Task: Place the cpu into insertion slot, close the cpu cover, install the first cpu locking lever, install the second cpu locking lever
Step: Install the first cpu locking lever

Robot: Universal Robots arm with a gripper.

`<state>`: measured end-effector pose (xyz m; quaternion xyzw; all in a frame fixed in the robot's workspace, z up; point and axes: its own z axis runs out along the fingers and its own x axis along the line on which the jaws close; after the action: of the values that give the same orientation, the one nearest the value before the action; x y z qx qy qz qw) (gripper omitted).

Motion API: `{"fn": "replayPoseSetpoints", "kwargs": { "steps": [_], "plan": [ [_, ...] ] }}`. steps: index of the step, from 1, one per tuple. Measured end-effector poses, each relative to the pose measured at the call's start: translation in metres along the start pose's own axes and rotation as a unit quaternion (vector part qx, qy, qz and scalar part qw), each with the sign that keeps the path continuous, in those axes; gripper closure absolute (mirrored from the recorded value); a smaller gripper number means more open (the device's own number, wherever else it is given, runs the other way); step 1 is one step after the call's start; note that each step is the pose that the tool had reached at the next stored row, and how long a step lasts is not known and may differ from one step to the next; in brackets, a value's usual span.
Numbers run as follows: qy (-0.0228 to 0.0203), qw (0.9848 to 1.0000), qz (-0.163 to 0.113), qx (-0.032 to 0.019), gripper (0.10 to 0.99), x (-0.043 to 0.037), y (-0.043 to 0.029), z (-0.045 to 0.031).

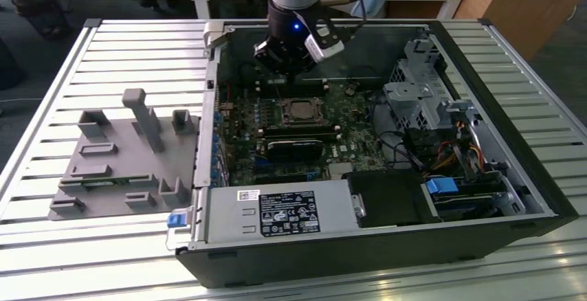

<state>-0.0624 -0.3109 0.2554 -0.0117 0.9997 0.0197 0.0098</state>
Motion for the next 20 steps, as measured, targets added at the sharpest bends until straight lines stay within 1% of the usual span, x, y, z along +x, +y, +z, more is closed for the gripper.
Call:
{"fn": "replayPoseSetpoints", "kwargs": {
  "steps": [2,6,10,15,20],
  "plan": [
    [-0.0001,1.0,0.0,0.0,0.965,0.004,0.0001,-0.0001],
    [-0.0019,1.0,0.0,0.0001,0.965,0.0135,0.0004,-0.0003],
    [-0.0063,1.0,0.0,0.0002,0.965,0.022,0.0006,-0.0007],
    [-0.0102,0.9999,0.0,0.0003,0.965,0.0282,0.0015,-0.0022],
    [-0.0107,0.9999,0.007,0.0005,0.965,0.0319,0.0033,-0.0023]
  ]
}}
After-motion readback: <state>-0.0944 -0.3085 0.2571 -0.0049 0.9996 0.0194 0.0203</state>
